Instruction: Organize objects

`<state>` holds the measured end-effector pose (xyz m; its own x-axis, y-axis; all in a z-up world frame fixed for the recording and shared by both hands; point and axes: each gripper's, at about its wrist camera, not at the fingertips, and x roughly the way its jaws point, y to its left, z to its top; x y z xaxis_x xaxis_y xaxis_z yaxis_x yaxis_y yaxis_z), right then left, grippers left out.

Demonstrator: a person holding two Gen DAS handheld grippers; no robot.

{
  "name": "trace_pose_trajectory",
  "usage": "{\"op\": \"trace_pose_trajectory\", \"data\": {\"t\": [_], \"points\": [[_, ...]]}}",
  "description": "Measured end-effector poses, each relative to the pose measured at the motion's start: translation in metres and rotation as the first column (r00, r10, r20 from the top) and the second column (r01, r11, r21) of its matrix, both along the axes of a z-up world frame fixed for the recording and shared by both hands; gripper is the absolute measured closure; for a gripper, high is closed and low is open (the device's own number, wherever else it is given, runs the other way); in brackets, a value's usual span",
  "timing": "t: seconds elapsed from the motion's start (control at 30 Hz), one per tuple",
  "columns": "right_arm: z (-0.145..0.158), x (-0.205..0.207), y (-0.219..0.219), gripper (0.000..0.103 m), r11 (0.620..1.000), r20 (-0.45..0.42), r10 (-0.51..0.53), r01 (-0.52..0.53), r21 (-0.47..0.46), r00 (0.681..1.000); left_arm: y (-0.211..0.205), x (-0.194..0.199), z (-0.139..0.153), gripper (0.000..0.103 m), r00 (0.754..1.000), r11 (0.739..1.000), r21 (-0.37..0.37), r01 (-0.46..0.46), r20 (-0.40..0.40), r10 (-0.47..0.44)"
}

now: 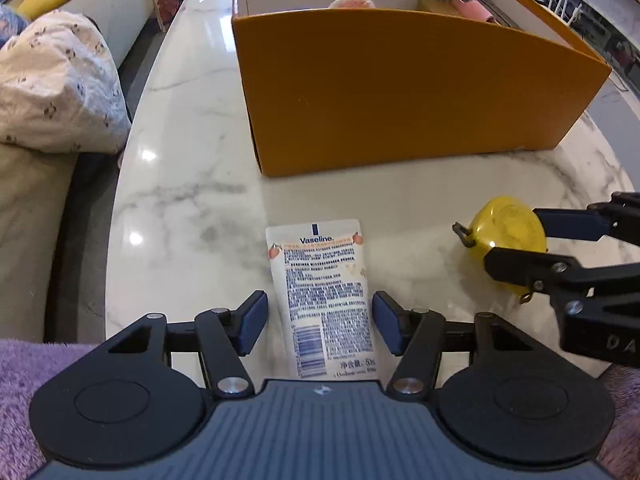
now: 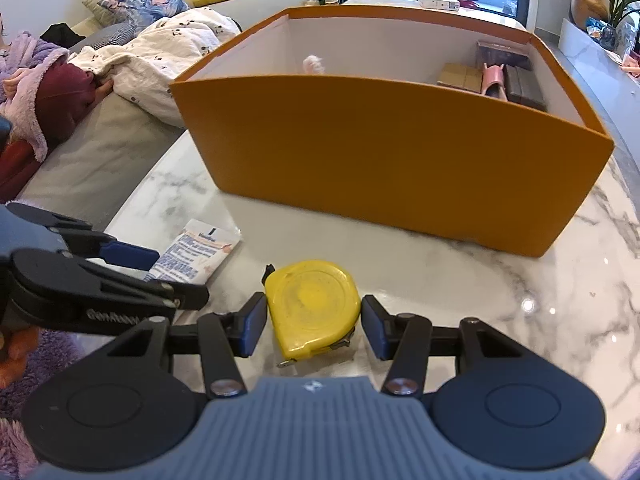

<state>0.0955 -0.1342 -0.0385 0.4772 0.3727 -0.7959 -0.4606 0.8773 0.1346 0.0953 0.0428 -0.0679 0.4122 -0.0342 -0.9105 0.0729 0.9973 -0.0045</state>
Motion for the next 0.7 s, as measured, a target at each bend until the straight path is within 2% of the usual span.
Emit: {"op": "trace_pose_trajectory", "data": {"t": [0.03,0.2,0.3,0.47,0.5,0.53,0.57,0.7], "points": [[0.000,0.001,-0.001,0.050,1.000,-0.002,-0.001,0.001,0.001,1.000,0.001,0.000,0.000,0.042,1.000,1.000,-0.001,-0.003,0.005,0.003],[0.004,0.005,-0.005,0.050,1.000,0.000,-0.003,0.003,0.014,1.000,0.009,-0.001,0.008,0.045,0.999,0.999,-0.050,-0.021,0.032,0.023],[0.009,0.006,-0.009,0.050,1.000,0.005,-0.006,0.006,0.023,1.000,0.010,-0.007,0.027,0.045,0.995,0.997,-0.070,-0.022,0.091,0.028],[0.029,0.006,-0.021,0.050,0.998,0.035,-0.012,0.010,0.056,0.999,0.012,-0.016,0.068,0.049,0.978,0.986,-0.168,0.002,0.205,0.033],[0.035,0.006,-0.024,0.050,0.998,0.048,-0.012,0.009,0.063,0.999,0.011,-0.016,0.075,0.054,0.974,0.982,-0.188,0.012,0.226,0.032],[0.042,0.006,-0.027,0.050,0.997,0.062,-0.014,0.009,0.071,0.998,0.009,-0.016,0.083,0.080,0.968,0.976,-0.217,0.033,0.248,0.023],[0.049,0.006,-0.031,0.049,0.997,0.078,-0.016,0.010,0.079,0.997,0.007,-0.014,0.091,0.084,0.963,0.971,-0.235,0.046,0.268,0.019],[0.079,0.011,-0.044,0.049,0.992,0.128,-0.034,0.018,0.124,0.991,-0.003,-0.002,0.118,0.085,0.938,0.967,-0.236,0.098,0.347,-0.010]]}}
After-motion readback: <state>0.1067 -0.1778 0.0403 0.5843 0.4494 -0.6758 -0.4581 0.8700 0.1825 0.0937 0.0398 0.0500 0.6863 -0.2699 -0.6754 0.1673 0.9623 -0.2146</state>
